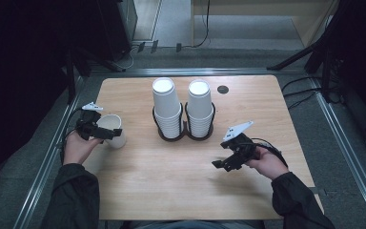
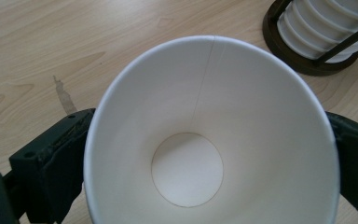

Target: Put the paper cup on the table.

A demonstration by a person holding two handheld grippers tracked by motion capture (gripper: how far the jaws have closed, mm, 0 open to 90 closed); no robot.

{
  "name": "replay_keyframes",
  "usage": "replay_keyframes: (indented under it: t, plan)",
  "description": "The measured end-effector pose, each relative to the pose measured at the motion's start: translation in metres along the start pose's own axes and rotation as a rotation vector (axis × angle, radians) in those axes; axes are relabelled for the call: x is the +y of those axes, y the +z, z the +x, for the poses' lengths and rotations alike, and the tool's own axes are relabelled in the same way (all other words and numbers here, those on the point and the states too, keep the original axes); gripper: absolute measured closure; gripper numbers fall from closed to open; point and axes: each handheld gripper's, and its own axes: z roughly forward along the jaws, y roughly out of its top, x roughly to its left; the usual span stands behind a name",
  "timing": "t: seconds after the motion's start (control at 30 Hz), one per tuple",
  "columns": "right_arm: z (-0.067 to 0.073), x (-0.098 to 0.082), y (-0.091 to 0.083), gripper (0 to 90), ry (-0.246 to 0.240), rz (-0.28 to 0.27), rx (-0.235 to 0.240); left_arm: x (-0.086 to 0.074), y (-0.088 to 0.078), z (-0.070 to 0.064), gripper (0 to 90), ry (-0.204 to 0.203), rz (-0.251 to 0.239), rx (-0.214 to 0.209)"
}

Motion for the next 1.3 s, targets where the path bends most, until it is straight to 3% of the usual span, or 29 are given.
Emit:
replay_keyframes:
  t: [0.07,0.17,0.33,0.47,0.67,0.77,0.83,1.03,1.3]
  plan:
    - [0.000,0.000,0.000,16.9,-0.001,-0.001,0.001,0.002,-0.003,0.000,0.0,-0.023,-0.008,-0.027]
    - [0.000,0.000,0.000,16.9,-0.001,0.002,0.001,0.005,-0.006,-0.001,0.0,-0.018,-0.001,-0.013]
    - [0.001,0.000,0.000,16.9,-0.004,0.001,0.000,0.010,-0.016,-0.002,0.0,-0.035,-0.021,-0.026]
    - [0.000,0.000,0.000,16.9,-0.001,0.004,0.000,0.011,-0.021,-0.003,0.0,-0.034,-0.030,-0.045]
    - [0.000,0.000,0.001,16.9,-0.001,0.006,-0.001,0.018,-0.032,-0.008,0.0,-0.024,-0.042,-0.033]
    - [0.000,-0.001,0.000,16.9,-0.002,0.004,0.001,0.023,-0.035,-0.012,0.0,-0.045,-0.046,-0.050]
    - [0.000,-0.001,0.000,16.9,0.000,0.004,0.001,0.025,-0.036,-0.016,6.4,-0.040,-0.047,-0.047]
    - [0.000,-0.001,-0.001,16.9,-0.001,0.005,0.000,0.032,-0.035,-0.032,6.5,-0.033,-0.031,-0.041]
    - [-0.001,-0.001,-0.002,16.8,-0.004,0.004,-0.002,0.042,-0.037,-0.055,6.6,-0.003,-0.031,-0.075]
